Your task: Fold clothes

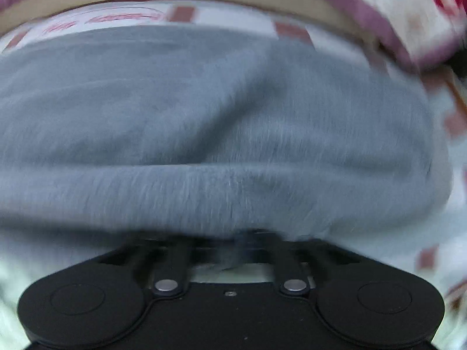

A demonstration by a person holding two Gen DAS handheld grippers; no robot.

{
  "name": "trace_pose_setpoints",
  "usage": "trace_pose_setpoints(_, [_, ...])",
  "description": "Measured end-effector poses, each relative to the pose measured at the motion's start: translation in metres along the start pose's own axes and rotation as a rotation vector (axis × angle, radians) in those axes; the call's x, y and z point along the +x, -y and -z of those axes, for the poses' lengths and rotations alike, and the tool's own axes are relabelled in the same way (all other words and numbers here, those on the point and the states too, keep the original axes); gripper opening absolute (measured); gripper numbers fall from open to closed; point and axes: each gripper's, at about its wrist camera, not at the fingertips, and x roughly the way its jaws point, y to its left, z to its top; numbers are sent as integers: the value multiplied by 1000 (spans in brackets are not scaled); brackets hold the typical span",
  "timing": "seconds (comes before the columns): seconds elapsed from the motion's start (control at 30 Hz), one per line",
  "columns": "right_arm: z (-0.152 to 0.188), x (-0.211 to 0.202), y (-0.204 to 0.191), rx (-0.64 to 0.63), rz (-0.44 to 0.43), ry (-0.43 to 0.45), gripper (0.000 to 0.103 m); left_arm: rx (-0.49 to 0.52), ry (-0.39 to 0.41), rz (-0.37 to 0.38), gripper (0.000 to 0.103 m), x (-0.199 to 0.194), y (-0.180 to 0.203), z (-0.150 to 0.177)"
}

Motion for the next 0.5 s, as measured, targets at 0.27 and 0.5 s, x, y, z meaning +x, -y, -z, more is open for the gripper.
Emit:
trace_pose_setpoints(0.27, [33,-20,11,-4,-77,-112,3,-104,-336,-37,6,37,-17,35])
trace_pose_setpoints(0.5, [36,-25,17,33,-95,-85,1,-96,-188,36,4,23,-20,24])
